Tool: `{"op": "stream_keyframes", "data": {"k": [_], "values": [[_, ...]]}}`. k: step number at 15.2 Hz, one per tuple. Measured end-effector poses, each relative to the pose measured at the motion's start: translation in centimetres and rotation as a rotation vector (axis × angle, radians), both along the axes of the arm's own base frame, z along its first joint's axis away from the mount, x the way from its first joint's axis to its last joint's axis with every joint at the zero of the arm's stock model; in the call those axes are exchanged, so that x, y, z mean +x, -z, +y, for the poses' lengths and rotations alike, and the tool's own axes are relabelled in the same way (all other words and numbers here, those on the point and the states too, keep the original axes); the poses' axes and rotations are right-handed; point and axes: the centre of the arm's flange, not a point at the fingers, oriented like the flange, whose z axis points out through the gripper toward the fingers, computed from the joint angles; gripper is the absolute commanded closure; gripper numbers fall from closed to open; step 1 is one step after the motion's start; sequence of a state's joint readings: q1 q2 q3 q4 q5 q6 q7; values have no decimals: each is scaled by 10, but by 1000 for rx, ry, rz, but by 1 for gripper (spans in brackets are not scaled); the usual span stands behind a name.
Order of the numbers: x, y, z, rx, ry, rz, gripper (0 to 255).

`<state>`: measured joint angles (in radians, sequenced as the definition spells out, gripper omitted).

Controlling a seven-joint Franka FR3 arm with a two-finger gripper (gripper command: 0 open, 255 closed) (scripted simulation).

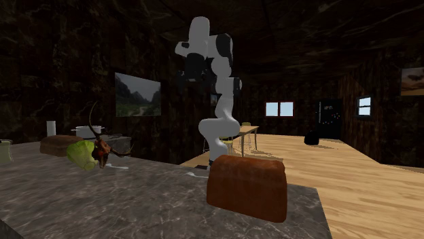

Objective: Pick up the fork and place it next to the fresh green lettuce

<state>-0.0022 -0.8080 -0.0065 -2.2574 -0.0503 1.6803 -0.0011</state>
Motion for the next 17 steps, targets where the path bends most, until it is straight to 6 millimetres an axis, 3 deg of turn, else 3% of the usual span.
{"op": "stream_keyframes", "data": {"k": [2,5,17], "values": [[0,6,-1,-1,-20,7,0],[9,37,-2,-7,-132,49,0],[34,191,-3,-36,-668,241,0]]}}
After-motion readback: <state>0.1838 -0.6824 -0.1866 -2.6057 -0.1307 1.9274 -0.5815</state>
